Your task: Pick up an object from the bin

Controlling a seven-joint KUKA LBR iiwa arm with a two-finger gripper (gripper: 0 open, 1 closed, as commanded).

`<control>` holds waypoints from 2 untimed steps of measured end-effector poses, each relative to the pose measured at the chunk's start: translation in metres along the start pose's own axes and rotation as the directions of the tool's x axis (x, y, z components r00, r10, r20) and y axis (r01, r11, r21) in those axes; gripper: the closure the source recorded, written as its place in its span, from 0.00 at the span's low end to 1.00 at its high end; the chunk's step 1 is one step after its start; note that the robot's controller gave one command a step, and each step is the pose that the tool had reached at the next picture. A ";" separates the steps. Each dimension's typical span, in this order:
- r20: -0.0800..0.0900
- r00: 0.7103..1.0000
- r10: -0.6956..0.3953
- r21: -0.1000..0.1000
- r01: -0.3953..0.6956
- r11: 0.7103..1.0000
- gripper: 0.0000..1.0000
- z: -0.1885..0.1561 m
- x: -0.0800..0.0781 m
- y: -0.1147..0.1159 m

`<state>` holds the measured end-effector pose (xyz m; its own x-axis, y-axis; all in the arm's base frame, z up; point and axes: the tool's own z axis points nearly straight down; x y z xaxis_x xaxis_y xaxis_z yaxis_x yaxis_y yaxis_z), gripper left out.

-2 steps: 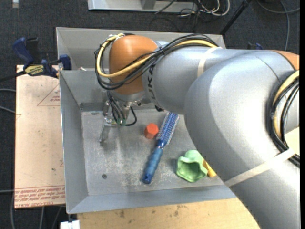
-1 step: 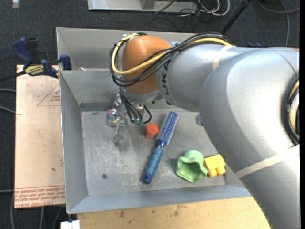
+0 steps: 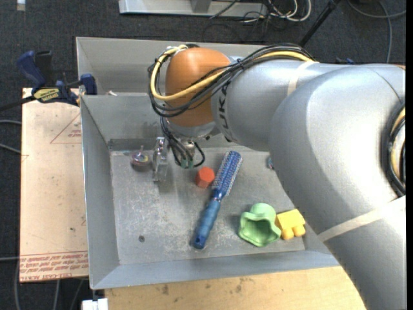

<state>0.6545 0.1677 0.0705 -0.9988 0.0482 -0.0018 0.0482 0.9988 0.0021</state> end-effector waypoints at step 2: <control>-0.009 0.973 0.230 0.003 -0.230 0.973 0.00 -0.003 0.003 0.061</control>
Offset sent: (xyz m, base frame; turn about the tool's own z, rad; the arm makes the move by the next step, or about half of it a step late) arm 0.0000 0.0000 0.0000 0.0000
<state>0.6547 0.2288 0.0735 -0.9609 0.2768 0.0076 0.2768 0.9609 -0.0006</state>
